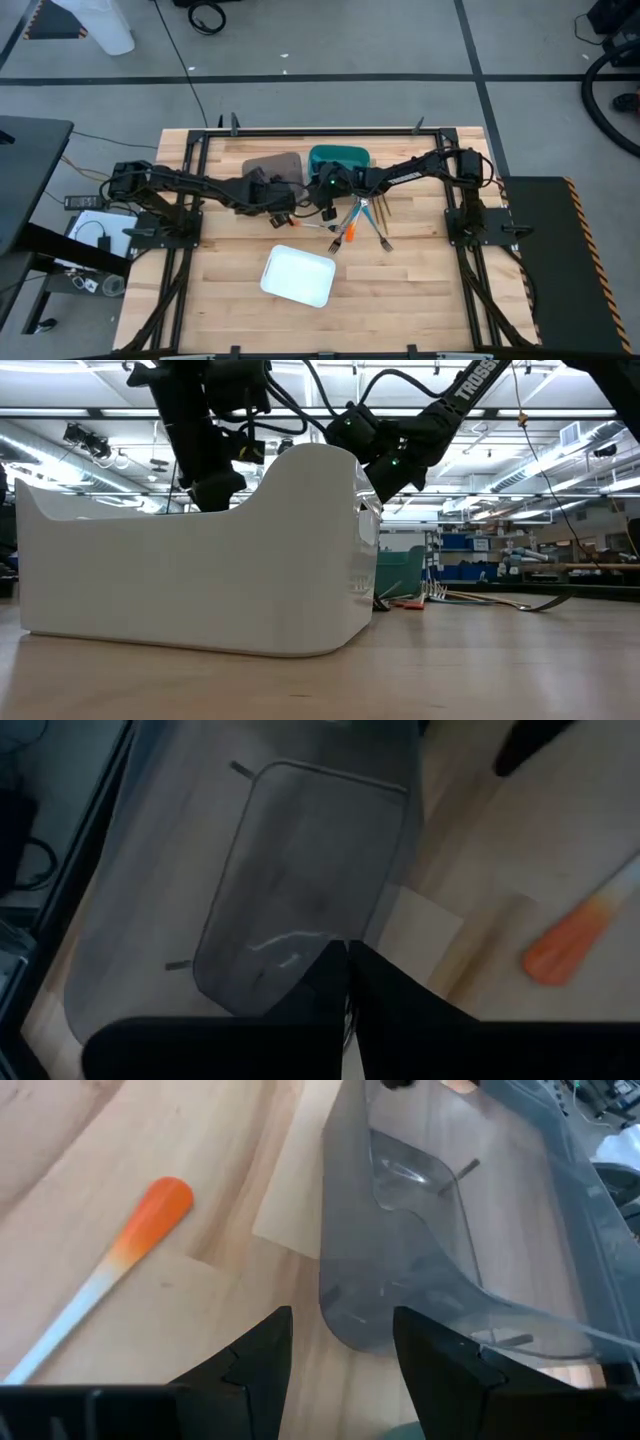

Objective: Sort silverware by color (type)
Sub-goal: Put the orange fork into the black bin

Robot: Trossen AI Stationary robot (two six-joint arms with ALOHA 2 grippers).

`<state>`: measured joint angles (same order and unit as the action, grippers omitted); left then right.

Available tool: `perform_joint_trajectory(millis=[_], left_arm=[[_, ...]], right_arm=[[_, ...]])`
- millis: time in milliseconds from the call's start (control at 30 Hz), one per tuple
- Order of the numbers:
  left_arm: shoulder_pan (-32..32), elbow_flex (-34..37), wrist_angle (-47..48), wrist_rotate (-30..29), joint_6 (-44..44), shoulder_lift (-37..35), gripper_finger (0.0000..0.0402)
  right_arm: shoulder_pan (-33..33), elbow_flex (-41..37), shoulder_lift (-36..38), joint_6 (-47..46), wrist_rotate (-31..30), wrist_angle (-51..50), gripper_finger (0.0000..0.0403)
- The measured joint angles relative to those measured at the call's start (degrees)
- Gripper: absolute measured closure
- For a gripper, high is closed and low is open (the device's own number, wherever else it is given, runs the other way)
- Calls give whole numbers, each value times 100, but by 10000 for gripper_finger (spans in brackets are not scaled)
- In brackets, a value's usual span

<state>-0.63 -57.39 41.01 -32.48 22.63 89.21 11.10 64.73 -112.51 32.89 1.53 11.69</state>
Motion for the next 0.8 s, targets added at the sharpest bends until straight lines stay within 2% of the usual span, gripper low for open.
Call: perform_joint_trajectory(millis=[200,433,567,800], left_arm=[[-310,1,-202,-75,56,81,388],[-591,2,-921,248,-571,415,388],[-710,2,-1100,247,-845,569,388],[-849,4,-1450,241,-1817,614,388]], right_arm=[[-184,0,0,158,-60,-9,216],[-60,2,4,122,-119,-46,216],[-14,4,9,122,-75,-54,216],[2,7,11,128,-11,-17,216]])
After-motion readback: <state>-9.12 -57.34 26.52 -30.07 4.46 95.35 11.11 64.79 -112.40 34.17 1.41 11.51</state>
